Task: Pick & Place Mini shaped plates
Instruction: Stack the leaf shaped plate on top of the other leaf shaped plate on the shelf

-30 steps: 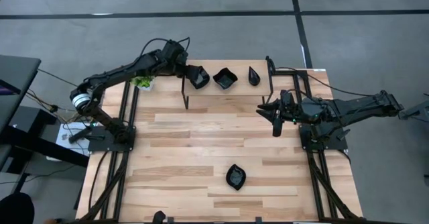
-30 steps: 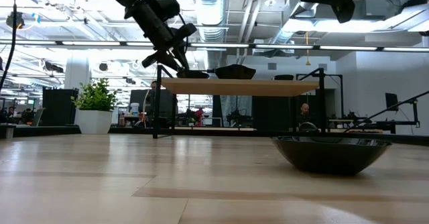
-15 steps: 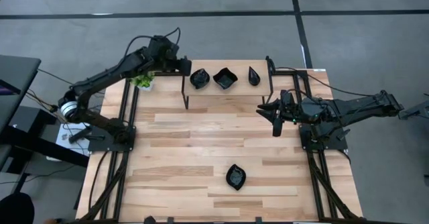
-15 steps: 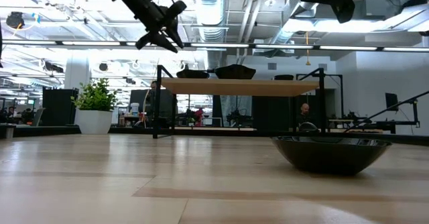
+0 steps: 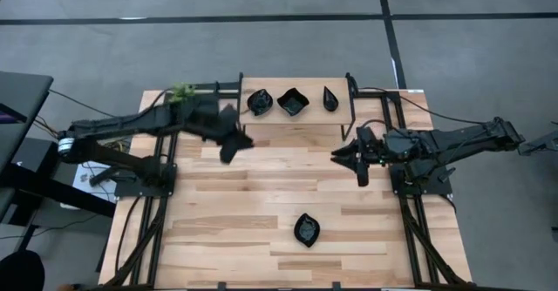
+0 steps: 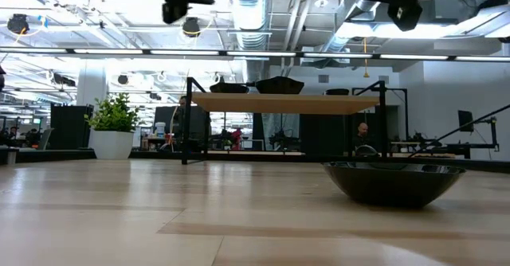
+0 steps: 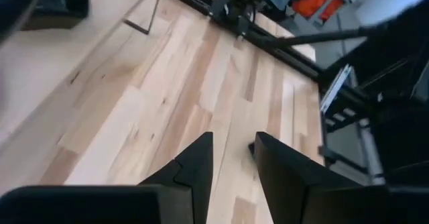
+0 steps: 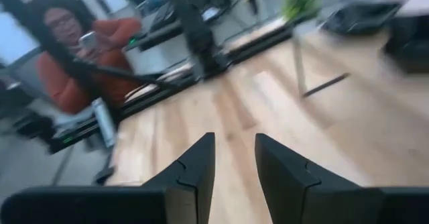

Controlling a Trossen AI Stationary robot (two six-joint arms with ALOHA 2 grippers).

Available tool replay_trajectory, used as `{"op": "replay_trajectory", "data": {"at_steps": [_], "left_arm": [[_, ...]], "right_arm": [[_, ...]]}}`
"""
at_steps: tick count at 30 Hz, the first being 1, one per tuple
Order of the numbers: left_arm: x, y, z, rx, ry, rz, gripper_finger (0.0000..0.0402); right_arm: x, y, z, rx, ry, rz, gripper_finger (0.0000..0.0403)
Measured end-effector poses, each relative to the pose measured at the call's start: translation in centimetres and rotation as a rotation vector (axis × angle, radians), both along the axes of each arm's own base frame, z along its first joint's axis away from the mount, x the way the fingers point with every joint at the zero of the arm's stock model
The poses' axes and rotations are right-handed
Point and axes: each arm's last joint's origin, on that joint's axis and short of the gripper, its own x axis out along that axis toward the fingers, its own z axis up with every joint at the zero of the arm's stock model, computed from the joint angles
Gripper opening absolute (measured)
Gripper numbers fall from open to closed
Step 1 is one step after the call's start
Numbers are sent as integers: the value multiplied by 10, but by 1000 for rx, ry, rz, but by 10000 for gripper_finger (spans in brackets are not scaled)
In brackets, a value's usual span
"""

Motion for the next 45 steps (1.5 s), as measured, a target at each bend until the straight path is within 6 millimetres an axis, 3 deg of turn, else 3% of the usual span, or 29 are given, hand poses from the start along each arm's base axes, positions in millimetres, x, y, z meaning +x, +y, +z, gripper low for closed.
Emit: {"op": "replay_trajectory", "data": {"at_steps": [4, 8, 13, 21, 30, 38, 45], "left_arm": [[-19, -33, -15, 80, -40, 45, 112], [-41, -49, -31, 89, -165, 114, 112], [-64, -55, -51, 53, -258, 112, 112], [-87, -53, -62, 36, -314, 108, 112], [-95, -52, -61, 45, -346, 86, 112], [-95, -53, -61, 33, -345, 54, 112], [-95, -53, -61, 33, -345, 54, 112]], "right_arm": [[14, 13, -12, 77, 87, 168, 102], [31, 30, -29, 105, 282, 223, 102], [53, 54, -45, 129, 553, 216, 102], [90, 88, -72, 204, 726, 178, 102], [114, 106, -112, 324, 880, 84, 102], [127, 110, -127, 367, 897, 114, 113], [128, 102, -127, 362, 907, 94, 171]]}}
